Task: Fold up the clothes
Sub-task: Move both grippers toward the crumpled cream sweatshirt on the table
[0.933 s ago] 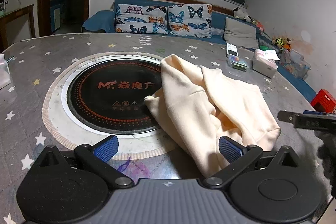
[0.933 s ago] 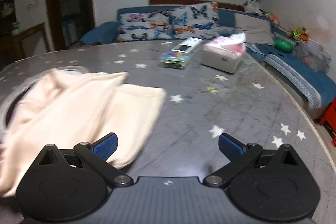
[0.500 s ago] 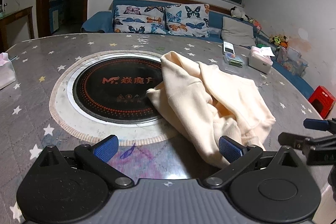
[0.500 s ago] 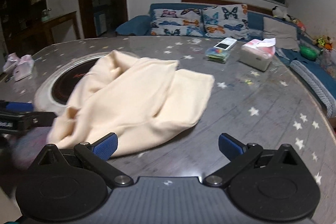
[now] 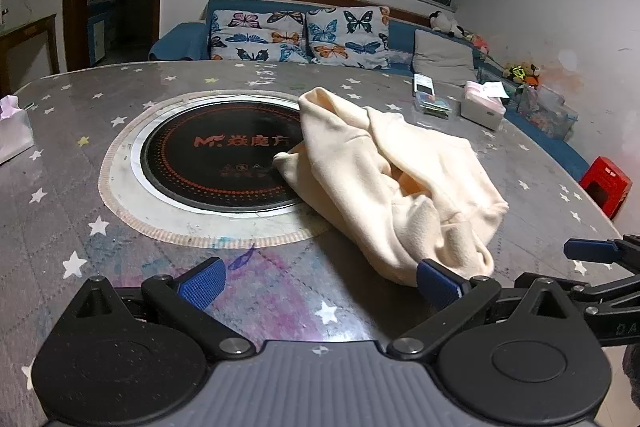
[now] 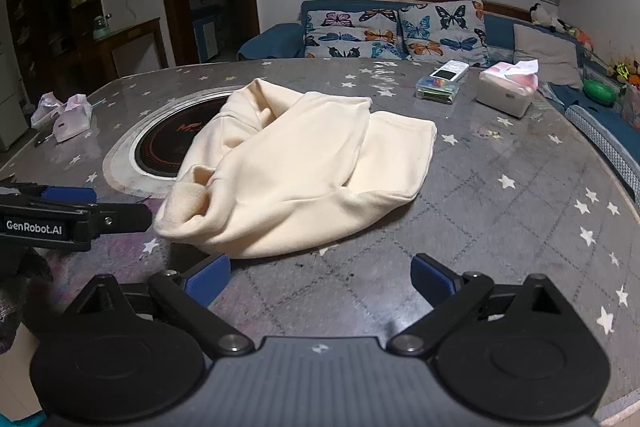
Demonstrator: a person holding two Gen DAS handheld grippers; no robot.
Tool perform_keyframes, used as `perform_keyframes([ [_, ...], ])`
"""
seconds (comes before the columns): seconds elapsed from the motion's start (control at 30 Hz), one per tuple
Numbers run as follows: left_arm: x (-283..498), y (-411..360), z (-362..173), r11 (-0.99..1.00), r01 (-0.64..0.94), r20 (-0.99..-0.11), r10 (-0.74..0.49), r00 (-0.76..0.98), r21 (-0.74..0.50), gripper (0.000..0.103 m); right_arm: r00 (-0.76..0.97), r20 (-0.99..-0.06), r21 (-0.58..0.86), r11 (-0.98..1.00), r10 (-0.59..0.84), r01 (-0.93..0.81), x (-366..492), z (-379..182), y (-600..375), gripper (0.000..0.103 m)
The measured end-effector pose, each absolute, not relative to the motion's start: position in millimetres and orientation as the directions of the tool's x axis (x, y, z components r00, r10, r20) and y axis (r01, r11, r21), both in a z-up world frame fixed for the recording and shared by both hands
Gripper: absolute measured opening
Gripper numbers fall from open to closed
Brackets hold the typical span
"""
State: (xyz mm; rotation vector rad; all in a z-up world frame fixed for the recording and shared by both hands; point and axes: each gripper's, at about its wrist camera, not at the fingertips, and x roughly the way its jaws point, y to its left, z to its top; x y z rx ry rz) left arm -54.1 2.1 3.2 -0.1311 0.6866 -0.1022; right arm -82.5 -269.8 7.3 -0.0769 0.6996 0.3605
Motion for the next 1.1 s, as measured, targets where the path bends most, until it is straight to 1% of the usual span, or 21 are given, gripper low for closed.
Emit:
perform_keyframes([
  [0.4,-64,-3,7,0.984,0.085,-0.605,-0.162,0.779,-0.154,0.103,0.718,-0.627,0.025,0.929,0.302,-0.370,-101,21,-270,0.097],
  [0.5,-65,-4,7,0.984,0.084,-0.607,-0.162,0.778,-0.154,0.103,0.728,-0.619,0.012,0.930,0.294,-0.366,-102,23,-268,0.099],
  [0.6,-65,-5,7,0.985,0.086,-0.605,-0.162,0.779,-0.153,0.103,0.734,-0.614,0.009,0.932,0.291,-0.362,-103,23,-267,0.103],
  [1.1,-60,-5,7,0.986,0.068,-0.615,-0.149,0.774,-0.153,0.103,0.724,-0.620,0.014,0.927,0.302,-0.375,-98,20,-263,0.103],
])
